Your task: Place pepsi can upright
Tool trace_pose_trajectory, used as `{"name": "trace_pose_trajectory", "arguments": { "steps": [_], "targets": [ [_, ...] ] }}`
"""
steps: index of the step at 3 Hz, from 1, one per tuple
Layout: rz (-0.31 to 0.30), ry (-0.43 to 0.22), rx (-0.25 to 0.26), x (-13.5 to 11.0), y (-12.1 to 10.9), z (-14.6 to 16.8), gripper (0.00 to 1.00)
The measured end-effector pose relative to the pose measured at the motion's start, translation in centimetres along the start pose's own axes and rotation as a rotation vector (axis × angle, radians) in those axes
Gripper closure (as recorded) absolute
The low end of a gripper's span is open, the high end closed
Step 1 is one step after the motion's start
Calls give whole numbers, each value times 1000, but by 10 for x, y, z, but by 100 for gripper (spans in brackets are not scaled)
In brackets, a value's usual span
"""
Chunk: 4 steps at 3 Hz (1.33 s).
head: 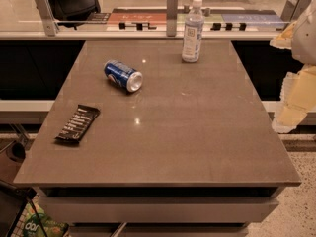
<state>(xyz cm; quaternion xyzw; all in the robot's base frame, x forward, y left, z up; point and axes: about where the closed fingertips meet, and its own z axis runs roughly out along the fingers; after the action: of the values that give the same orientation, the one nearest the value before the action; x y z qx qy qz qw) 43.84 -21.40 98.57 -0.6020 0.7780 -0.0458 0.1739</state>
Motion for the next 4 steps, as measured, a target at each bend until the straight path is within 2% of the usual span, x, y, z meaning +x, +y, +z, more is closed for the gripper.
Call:
{"name": "trace_pose_trajectory", "arguments": {
  "steps": [1, 2, 3, 4],
  "targets": [
    [-1, -4, 2, -2, -1, -1, 0],
    [21, -27, -3, -22, -5, -2, 0],
    [95, -80, -8, -49, -17, -4, 0],
    [208, -123, -28, -76, -32, -1, 0]
  ]
}}
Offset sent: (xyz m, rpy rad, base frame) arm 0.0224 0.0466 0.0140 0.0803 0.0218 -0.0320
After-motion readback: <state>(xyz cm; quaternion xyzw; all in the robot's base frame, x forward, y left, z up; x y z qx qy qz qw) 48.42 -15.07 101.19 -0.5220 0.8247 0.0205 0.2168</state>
